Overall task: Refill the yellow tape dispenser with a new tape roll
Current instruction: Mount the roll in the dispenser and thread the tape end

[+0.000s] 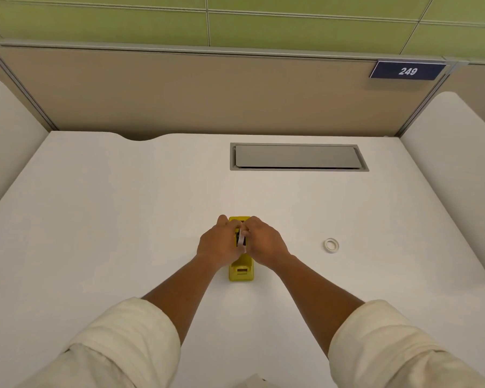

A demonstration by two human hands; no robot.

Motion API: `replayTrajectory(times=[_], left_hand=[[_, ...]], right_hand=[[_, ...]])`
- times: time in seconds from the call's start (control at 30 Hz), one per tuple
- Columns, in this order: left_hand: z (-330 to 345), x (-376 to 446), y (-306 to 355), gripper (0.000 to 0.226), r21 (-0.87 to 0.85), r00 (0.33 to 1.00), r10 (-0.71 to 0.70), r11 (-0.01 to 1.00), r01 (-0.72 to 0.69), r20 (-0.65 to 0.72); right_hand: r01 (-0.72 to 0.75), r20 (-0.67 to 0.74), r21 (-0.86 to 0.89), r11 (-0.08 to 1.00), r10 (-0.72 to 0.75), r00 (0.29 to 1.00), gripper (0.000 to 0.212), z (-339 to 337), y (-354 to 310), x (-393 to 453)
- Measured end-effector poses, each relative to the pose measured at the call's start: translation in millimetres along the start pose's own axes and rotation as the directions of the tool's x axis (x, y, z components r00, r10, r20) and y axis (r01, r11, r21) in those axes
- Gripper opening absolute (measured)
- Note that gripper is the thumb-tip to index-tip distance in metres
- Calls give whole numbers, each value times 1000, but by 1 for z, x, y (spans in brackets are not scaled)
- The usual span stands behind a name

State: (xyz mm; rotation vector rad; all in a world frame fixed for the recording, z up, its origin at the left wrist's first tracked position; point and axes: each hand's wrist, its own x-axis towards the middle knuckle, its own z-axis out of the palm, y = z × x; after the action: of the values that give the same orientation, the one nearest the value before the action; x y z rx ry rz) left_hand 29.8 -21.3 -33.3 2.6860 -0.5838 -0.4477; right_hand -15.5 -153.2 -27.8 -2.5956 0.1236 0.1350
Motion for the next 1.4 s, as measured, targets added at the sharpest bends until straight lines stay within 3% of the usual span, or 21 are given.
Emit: replayTrajectory(times=[0.2,0.5,0.67,1.03,1.4], left_hand=[[-4,-3,0,38,-9,1000,-1,1000,0,-20],[-6,-3,1,52,3,1000,-3,1000,3,-4],[-4,-3,-1,55,-31,1000,-15,999,14,-5],[-1,-3,-5,56,-34,1000,-14,999,14,-1],[7,-10,-10,55,-120,1000,20,993,-22,-12]], right_hand=[[-110,-15,151,982,114,993,9,1,-1,3],[-138,-82,422,896,190,978,10,-1,6,7],[-194,-52,520,832,257,965,11,-2,8,11],[-203,44,496,844,209,977,22,-7,6,14],[-156,31,404,902,156,987,25,-6,0,1]])
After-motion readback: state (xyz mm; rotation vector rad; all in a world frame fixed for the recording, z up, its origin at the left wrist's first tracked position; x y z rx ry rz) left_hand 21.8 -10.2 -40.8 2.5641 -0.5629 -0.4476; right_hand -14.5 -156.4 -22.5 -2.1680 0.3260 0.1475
